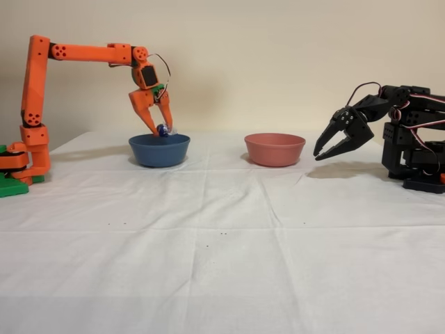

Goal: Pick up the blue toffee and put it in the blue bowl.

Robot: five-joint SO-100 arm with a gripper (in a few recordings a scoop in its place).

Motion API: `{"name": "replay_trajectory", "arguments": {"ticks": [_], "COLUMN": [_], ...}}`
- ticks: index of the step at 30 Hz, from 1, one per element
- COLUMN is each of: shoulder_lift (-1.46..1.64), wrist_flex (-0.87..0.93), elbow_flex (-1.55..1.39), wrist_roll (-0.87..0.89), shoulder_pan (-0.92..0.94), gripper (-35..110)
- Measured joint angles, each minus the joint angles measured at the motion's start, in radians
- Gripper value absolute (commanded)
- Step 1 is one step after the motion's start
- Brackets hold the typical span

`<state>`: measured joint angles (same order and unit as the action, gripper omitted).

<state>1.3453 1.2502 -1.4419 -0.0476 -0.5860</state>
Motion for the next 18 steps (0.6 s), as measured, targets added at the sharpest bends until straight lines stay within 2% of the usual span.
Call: {"name": "replay_trajectory", "arguments": {"ticks": [3, 12, 18], "shoulder_lift": [-0.009, -0.009, -0.009], "wrist_flex": [0.0, 0.003, 0.003], "elbow_flex": [0.0, 0.0, 0.0], "wrist_roll": [0.0, 0.008, 0.0], "shoulder_pan": [-0.003, -0.009, -0.009], "gripper": [13, 41, 46]}}
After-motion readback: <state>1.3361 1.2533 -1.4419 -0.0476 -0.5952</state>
